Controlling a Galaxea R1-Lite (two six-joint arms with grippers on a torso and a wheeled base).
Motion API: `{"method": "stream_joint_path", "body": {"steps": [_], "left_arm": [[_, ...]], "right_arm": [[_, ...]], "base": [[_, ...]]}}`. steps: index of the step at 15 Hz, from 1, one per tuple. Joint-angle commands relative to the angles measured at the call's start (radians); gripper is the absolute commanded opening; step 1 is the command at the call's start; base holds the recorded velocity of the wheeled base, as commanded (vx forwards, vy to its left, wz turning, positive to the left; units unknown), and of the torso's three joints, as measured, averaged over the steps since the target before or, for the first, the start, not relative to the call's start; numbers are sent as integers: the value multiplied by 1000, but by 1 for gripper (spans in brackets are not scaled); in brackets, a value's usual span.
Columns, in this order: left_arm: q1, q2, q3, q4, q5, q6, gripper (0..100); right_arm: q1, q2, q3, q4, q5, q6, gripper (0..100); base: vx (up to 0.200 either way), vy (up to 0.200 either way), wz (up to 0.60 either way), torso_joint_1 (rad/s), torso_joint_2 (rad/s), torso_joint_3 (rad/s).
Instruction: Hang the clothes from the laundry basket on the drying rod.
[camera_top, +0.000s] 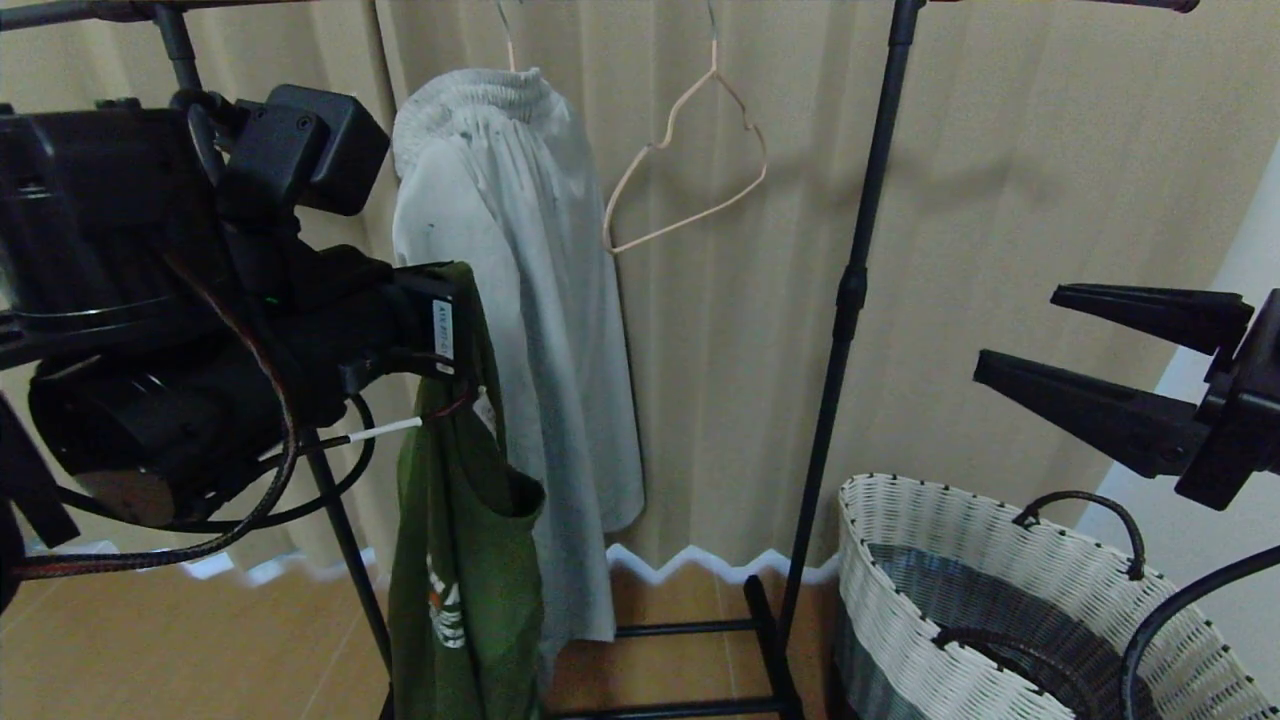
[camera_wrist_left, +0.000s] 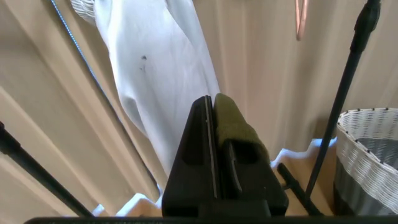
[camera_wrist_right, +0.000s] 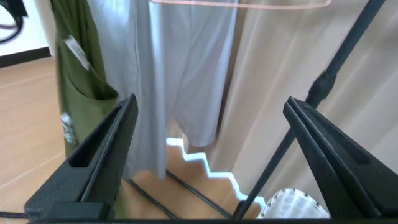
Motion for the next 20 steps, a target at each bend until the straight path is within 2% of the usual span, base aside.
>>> {"method": "stream_joint_path", "body": {"steps": [1, 5, 7, 11, 13, 20], "left_arm": [[5, -40, 32, 1, -1, 4, 0], [74, -196, 190, 3, -4, 13, 0], [97, -244, 263, 0, -12, 7, 0], [112, -305, 303, 3, -13, 10, 0], [112, -310, 320, 3, -12, 12, 0], [114, -324, 355, 1, -12, 13, 0]], "right_arm": [[-6, -21, 32, 2, -4, -4, 100], [-34, -108, 165, 1, -87, -145, 100], [-57, -136, 234, -25, -92, -165, 100], [-89, -145, 408, -291, -93, -180, 100], [-111, -145, 449, -340, -93, -188, 100], [-175, -144, 484, -341, -92, -183, 100]], "base": [[0, 0, 0, 0, 0, 0], [0, 0, 0, 0, 0, 0], [0, 0, 0, 0, 0, 0], [0, 0, 0, 0, 0, 0], [0, 0, 0, 0, 0, 0], [0, 0, 0, 0, 0, 0]]}}
